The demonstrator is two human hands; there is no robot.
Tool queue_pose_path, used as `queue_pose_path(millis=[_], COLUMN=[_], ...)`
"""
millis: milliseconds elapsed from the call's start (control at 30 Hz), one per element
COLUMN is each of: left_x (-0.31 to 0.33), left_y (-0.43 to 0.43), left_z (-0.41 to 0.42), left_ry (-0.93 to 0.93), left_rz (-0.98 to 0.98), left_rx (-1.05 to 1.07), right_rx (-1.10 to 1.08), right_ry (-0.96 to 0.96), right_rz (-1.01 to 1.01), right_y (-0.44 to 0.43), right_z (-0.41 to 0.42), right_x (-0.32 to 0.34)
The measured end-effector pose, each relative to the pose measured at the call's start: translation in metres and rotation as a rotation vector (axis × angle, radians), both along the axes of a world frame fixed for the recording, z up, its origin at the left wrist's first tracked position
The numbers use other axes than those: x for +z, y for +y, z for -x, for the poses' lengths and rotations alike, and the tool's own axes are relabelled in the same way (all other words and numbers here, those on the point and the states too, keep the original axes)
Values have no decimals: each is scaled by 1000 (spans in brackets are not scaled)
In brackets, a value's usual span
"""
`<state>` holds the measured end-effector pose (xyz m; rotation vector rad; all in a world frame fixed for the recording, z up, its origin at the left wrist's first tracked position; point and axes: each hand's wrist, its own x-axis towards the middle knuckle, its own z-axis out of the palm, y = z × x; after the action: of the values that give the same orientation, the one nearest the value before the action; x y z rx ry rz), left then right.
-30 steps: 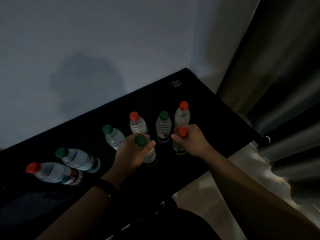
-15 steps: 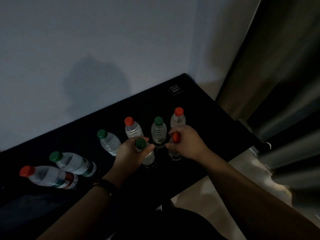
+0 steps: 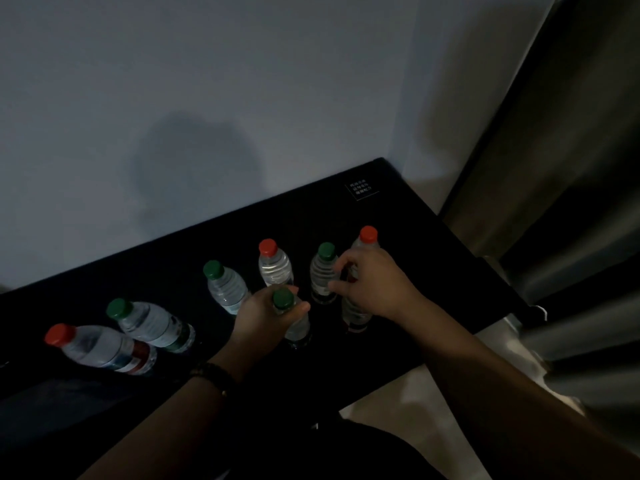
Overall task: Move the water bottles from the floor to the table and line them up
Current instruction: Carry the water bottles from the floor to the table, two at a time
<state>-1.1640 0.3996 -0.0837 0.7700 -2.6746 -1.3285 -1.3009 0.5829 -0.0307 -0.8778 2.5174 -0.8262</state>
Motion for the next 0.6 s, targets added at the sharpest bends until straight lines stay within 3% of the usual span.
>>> queue_pose_path(millis=[300, 467, 600], left_x=[40, 83, 109], left_y=[-8, -43, -76], left_z=[-4, -31, -76], left_ry=[-27, 95, 102], left_rz=[51, 299, 459], left_rx=[-74, 13, 166], right_rx=[61, 132, 277], right_ry=[120, 221, 256], right_rz=[-45, -66, 32], right_y=[-18, -56, -106], right_z=[-4, -14, -40], right_x=[27, 47, 57])
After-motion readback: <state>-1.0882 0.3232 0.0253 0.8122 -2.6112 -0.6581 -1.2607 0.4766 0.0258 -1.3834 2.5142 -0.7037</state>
